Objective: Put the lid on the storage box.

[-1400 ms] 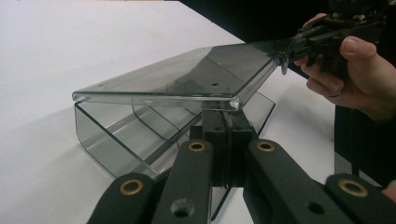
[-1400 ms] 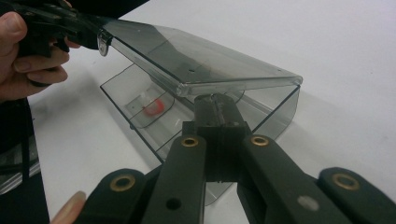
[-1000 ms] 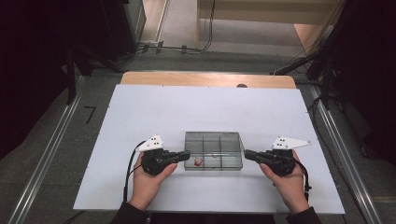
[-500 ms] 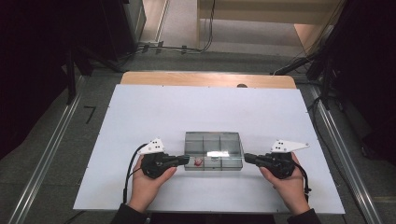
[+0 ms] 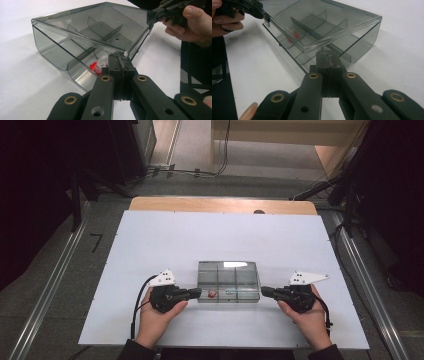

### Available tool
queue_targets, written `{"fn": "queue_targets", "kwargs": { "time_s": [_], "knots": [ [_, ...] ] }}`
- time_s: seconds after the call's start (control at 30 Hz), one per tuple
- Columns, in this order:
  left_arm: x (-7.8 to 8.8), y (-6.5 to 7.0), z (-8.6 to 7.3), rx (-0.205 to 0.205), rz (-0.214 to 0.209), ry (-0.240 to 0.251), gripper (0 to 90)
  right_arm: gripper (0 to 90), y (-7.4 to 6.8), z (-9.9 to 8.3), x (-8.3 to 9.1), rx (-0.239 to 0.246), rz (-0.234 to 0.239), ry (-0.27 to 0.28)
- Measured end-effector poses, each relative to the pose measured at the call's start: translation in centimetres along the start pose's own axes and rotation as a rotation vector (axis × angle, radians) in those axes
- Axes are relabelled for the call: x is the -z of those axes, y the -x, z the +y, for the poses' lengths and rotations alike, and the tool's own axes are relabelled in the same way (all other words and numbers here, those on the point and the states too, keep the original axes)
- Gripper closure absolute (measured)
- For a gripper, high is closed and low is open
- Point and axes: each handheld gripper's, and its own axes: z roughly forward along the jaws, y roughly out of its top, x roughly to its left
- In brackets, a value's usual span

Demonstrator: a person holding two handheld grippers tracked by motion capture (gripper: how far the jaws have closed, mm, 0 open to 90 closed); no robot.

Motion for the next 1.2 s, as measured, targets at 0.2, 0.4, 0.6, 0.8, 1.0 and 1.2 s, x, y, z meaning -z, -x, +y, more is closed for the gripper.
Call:
{"fn": "queue_targets", "kwargs": {
  "time_s": [0.2, 0.4, 0.6, 0.8, 1.0, 1.2],
  "knots": [
    [-0.09, -0.03, -0.1, -0.002, 0.0, -0.009, 90.0, 87.9, 0.07, -0.1, -0.09, 0.002, -0.001, -0.008],
    [-0.15, -0.09, -0.16, -0.005, 0.0, -0.022, 90.0, 87.9, 0.08, -0.17, -0.21, 0.004, 0.002, -0.018],
    [-0.23, -0.17, -0.23, -0.011, 0.0, -0.039, 90.0, 87.9, 0.11, -0.23, -0.3, 0.011, 0.002, -0.031],
    [-0.18, -0.27, -0.24, -0.012, -0.006, -0.049, 90.0, 87.9, 0.17, -0.34, -0.44, 0.013, -0.001, -0.041],
    [-0.07, -0.36, -0.21, -0.013, -0.01, -0.055, 90.0, 87.9, 0.2, -0.41, -0.53, 0.017, 0.0, -0.048],
    [0.08, -0.48, -0.18, -0.011, -0.014, -0.06, 90.0, 87.9, 0.09, -0.39, -0.62, 0.025, -0.003, -0.057]
  ]
}}
